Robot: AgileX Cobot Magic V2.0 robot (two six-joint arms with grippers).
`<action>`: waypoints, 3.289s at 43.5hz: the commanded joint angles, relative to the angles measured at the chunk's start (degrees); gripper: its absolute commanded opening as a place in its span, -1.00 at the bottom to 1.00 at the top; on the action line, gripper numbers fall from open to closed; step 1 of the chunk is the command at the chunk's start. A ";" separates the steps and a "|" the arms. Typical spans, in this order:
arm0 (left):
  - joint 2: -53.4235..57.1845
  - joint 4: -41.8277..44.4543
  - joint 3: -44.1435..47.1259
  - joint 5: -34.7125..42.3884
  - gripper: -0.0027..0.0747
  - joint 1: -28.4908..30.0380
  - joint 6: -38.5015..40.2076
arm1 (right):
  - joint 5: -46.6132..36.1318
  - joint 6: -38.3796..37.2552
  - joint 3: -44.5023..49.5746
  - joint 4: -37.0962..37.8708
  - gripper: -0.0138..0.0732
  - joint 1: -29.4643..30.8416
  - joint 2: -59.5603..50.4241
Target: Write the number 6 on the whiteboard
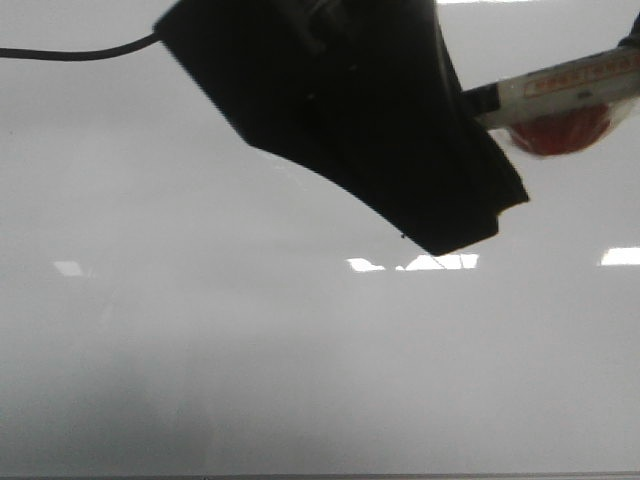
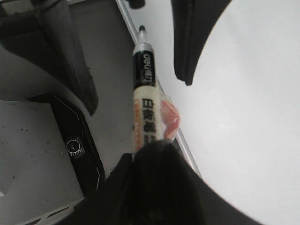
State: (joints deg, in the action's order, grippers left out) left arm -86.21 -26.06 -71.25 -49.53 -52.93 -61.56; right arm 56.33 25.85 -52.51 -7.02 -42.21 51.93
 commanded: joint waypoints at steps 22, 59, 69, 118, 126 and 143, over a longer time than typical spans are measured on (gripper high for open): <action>2.05 -1.91 -1.98 2.96 -0.73 -0.43 0.31 | -2.43 0.58 -1.54 -0.76 -0.16 -0.12 -0.74; 22.57 39.40 3.71 -0.96 -0.73 21.26 57.96 | 2.27 -14.48 -3.03 12.71 0.58 8.04 -10.94; 30.17 39.05 14.44 6.20 -0.73 39.11 63.32 | 1.43 -14.48 -3.03 12.65 0.58 8.04 -10.94; 8.22 27.94 32.12 64.42 -0.73 50.64 66.18 | 1.06 -14.48 -3.03 12.37 0.58 8.04 -10.94; 4.65 27.94 32.12 64.70 -0.65 50.64 66.18 | 1.06 -14.48 -3.03 12.37 0.58 8.04 -10.94; 5.41 28.12 31.29 59.95 0.02 50.64 66.18 | 1.52 -15.62 -3.23 12.54 0.58 8.04 -10.94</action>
State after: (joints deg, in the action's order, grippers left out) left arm -83.15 3.15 -37.87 10.82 -2.56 4.15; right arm 61.05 11.19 -54.01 4.79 -34.66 41.11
